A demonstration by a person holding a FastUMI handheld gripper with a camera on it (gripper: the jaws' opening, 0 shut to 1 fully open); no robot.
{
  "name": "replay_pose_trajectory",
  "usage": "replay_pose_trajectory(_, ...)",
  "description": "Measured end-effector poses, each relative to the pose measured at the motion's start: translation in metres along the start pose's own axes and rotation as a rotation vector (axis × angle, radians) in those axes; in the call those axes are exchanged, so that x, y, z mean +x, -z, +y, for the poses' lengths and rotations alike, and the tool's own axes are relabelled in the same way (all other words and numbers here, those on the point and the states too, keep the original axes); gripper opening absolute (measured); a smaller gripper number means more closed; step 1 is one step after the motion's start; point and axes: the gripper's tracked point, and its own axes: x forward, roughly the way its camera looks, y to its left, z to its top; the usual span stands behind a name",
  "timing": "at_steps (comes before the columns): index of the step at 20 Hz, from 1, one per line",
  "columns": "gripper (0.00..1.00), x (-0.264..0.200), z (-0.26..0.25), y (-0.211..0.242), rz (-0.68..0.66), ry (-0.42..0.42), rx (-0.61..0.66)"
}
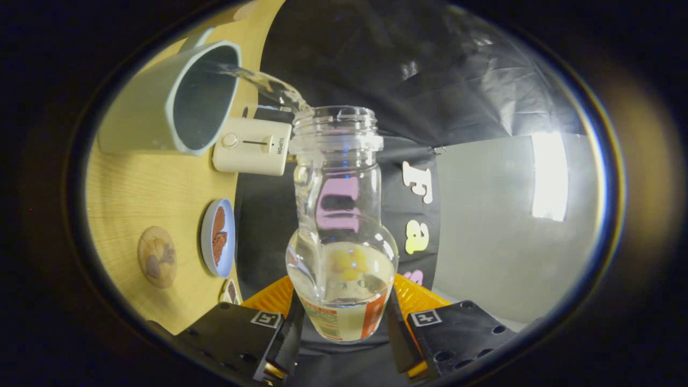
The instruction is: Take the bottle from table, then pour the juice into the cup, finally place the bottle on the coaster
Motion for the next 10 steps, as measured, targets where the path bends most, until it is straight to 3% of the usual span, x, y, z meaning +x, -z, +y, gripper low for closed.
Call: replay_pose_trajectory(10, 0.71, 0.0037, -0.0015, -0.0007, -0.012, 0.046, -0.041)
